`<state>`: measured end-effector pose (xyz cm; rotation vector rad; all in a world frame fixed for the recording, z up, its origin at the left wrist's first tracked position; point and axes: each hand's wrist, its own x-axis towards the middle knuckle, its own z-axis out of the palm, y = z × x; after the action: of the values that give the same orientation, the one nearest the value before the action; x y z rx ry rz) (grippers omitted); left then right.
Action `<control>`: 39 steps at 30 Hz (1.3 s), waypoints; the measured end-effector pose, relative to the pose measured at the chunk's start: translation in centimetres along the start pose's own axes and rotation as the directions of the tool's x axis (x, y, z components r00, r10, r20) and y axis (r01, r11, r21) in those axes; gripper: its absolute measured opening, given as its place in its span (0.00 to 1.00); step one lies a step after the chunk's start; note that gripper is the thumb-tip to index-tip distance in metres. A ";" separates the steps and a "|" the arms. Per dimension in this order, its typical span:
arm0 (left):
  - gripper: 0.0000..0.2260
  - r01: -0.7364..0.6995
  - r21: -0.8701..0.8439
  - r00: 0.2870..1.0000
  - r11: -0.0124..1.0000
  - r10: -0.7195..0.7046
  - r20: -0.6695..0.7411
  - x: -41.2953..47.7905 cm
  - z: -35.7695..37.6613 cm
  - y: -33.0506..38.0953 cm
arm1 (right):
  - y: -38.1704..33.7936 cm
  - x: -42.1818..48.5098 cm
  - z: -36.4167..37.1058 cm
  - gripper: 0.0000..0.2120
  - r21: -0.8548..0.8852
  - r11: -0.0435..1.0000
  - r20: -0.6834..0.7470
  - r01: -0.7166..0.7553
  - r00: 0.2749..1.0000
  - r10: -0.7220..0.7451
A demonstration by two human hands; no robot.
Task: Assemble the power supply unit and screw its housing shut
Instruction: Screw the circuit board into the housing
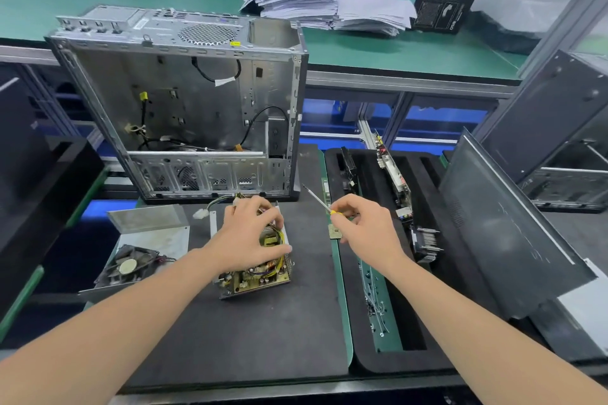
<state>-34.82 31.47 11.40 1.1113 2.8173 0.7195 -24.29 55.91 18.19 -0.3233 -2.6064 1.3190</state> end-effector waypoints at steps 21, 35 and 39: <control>0.08 0.078 -0.155 0.995 0.985 -0.086 -0.041 0.0 0.3 0.6 | -0.3 0.5 -1.8 0.07 -0.132 0.984 0.245 0.123 0.966 -0.088; 0.12 0.323 -0.439 0.935 0.838 -0.354 0.013 0.6 -0.5 1.3 | -2.6 2.3 -2.7 0.06 -0.343 0.896 0.459 0.282 0.882 -0.102; 0.11 0.385 -0.451 0.903 0.805 -0.429 0.005 0.9 0.1 1.5 | -3.0 2.3 -2.7 0.06 -0.348 0.899 0.432 0.266 0.897 -0.097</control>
<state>-34.52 33.07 12.09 0.3847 2.6120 1.2964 -26.06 56.92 22.35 0.1687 -3.1566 0.8482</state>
